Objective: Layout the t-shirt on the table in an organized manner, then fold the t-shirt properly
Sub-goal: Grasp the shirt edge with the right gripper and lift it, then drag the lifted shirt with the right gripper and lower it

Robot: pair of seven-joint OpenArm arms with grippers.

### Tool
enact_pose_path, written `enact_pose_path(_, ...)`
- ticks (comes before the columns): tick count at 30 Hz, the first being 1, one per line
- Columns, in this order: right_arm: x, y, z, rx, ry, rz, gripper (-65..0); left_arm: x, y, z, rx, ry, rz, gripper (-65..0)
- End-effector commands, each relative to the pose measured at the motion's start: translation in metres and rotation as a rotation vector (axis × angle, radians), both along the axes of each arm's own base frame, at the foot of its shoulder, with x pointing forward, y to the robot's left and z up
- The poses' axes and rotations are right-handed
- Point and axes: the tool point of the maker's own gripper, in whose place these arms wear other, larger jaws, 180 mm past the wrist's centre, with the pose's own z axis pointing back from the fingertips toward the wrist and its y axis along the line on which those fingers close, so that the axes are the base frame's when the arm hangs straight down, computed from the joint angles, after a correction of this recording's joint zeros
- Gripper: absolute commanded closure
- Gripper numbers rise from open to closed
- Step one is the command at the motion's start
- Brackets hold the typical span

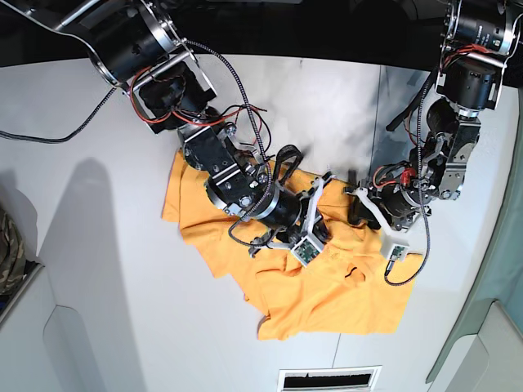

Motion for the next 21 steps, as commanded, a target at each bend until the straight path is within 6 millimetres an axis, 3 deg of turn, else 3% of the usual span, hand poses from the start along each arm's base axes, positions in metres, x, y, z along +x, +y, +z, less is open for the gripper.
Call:
enact_pose_path(1,0.018,0.011,0.042,0.082,-0.090,-0.005,0.0,0.016,0.005,0.022,-0.001,-0.066,-0.005,-29.2)
enact_pose_path(6,0.033,0.002,0.118,0.178,-0.206,-0.047,0.0,0.026,0.017,0.057,0.027,-0.139,-0.029,-29.2)
enact_pose_path(11,0.034,-0.030,0.196,0.230,-0.268,-0.136,0.0,0.030,0.024,0.086,0.059,-0.173,-0.062,-29.2)
enact_pose_path(14,0.034,-0.059,0.238,0.234,-0.319,-0.223,0.0,0.029,0.028,0.090,0.062,-0.165,-0.064,-29.2)
enact_pose_path(17,0.042,-0.102,0.257,0.243,-0.343,-0.363,0.0,0.025,0.030,0.086,0.068,-0.140,-0.070,-29.2)
enact_pose_path(21,0.058,-0.172,0.254,0.199,-0.364,-0.546,0.0,0.023,0.027,0.085,0.066,-0.134,-0.091,-29.2)
